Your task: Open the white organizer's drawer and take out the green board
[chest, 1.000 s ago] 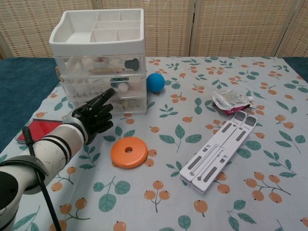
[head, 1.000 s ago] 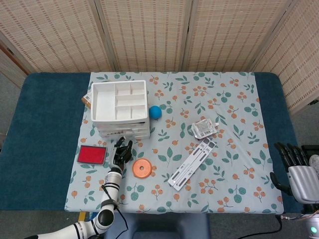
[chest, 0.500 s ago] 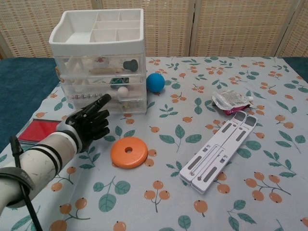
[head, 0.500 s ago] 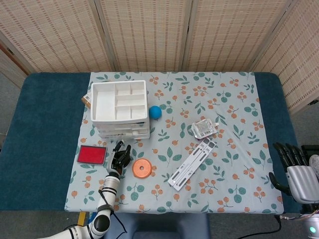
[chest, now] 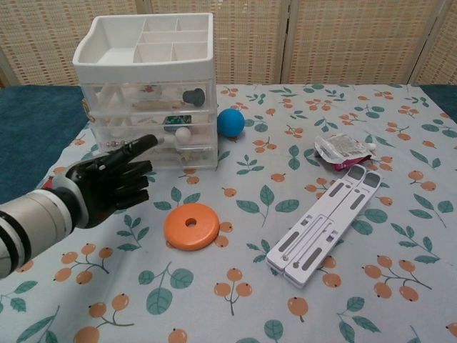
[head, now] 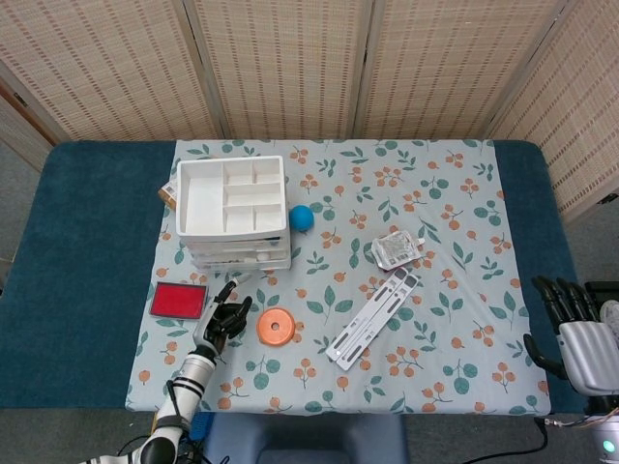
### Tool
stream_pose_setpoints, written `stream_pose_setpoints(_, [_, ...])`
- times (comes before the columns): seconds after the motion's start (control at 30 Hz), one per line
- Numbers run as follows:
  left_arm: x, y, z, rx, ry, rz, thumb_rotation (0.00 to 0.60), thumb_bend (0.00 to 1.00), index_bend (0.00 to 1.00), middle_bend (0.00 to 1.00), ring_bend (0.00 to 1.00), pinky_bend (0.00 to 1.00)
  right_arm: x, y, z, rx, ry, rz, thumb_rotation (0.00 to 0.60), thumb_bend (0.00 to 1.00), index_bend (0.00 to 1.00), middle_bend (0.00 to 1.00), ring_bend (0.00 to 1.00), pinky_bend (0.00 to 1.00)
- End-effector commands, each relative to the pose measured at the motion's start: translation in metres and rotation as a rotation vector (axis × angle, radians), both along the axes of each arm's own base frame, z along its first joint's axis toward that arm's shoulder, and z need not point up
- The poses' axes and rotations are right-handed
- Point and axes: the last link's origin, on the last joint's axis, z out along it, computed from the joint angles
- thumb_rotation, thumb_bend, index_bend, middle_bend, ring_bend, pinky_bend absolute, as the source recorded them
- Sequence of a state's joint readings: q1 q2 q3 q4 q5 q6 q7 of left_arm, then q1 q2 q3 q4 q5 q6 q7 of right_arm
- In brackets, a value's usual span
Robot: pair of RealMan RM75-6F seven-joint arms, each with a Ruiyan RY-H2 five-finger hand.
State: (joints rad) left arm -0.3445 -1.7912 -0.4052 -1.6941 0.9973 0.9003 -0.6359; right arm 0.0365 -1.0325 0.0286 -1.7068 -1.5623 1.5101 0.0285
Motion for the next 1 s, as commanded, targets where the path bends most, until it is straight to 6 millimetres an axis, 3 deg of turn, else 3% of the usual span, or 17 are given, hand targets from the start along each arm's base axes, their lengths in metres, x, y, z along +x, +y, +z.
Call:
stream_pose_setpoints(0.03, [-0.004, -0.006, 0.018, 0.053, 0.214, -0.217, 0.6, 0.35, 0.24, 0.94, 1.0, 1.0, 0.001, 0.0, 0.001, -0.005, 0.003, 0.006, 0.6, 0.41, 0.0, 0.07, 0.0, 0.02])
stream_pose_setpoints(0.27, [-0.024, 0.009, 0.048, 0.156, 0.581, -0.427, 0.6, 0.35, 0.18, 0.94, 1.0, 1.0, 0.0, 0.0, 0.003, -0.012, 0.004, 0.005, 0.6, 0.41, 0.0, 0.07, 0.0, 0.02])
stream_pose_setpoints(0.47, [-0.03, 0.022, 0.054, 0.225, 0.842, -0.518, 0.6, 0.35, 0.17, 0.94, 1.0, 1.0, 0.0, -0.001, 0.001, -0.01, 0.003, 0.007, 0.6, 0.41, 0.0, 0.07, 0.0, 0.02])
stream_pose_setpoints(1.0, [-0.026, 0.045, 0.046, 0.256, 1.004, -0.525, 0.6, 0.35, 0.17, 0.94, 1.0, 1.0, -0.004, 0.002, 0.003, -0.016, 0.0, -0.011, 0.6, 0.41, 0.0, 0.07, 0.0, 0.02])
